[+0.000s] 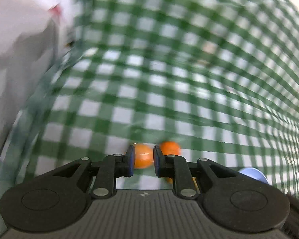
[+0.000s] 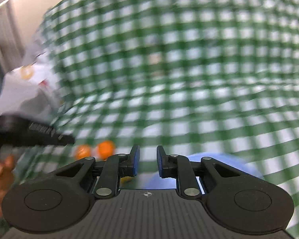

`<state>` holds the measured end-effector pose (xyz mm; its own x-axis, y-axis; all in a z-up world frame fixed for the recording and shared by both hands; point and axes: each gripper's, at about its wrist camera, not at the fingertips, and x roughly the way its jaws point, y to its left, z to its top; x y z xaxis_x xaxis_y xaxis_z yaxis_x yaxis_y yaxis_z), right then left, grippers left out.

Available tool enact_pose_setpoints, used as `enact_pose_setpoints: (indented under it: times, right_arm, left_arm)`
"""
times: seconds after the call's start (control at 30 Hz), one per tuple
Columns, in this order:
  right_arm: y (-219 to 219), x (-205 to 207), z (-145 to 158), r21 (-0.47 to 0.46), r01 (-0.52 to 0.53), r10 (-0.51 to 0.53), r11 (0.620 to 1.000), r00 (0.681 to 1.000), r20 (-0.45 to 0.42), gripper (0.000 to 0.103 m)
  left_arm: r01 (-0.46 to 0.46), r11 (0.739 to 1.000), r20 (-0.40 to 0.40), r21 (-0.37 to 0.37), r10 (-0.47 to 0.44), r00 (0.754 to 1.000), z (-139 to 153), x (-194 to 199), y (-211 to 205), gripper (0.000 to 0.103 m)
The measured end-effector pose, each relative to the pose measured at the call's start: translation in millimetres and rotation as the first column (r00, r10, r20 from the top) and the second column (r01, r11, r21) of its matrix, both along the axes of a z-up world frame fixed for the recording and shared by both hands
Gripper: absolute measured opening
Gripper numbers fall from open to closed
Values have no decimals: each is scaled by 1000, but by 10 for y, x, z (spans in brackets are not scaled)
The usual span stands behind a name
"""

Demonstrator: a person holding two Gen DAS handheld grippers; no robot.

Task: Organize fruits
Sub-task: 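Grasp a bagged tangerine with the left tool while the right tool grasps a yellow fruit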

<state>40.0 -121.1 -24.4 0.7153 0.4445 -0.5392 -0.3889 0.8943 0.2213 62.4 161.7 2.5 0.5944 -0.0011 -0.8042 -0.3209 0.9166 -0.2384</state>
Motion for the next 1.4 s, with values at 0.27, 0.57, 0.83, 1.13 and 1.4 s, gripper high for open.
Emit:
enact_pose_setpoints:
  times: [0.27, 0.57, 0.83, 1.13, 1.4]
  right_arm:
    - [607, 53, -348, -27, -122, 119, 992, 988, -96, 26]
    - [866, 193, -566, -107, -100, 83, 989, 984, -157, 38]
    - [902, 222, -629, -141, -124, 101, 982, 981, -165, 35]
    - [894, 194, -575, -140, -137, 117, 981, 982, -147, 30]
    - [913, 170, -561, -161, -158, 133, 974, 979, -154, 30]
  left_arm:
    - [-31, 995, -48, -95, 26, 999, -177, -11, 216, 38]
    - [-38, 987, -50, -154, 31, 998, -390, 102, 214, 51]
    - [-25, 984, -42, -174, 18, 999, -531, 219, 141, 52]
    - [2, 995, -37, -98, -5, 999, -461, 232, 33, 42]
    - [67, 998, -99, 7, -66, 993, -488, 239, -74, 42]
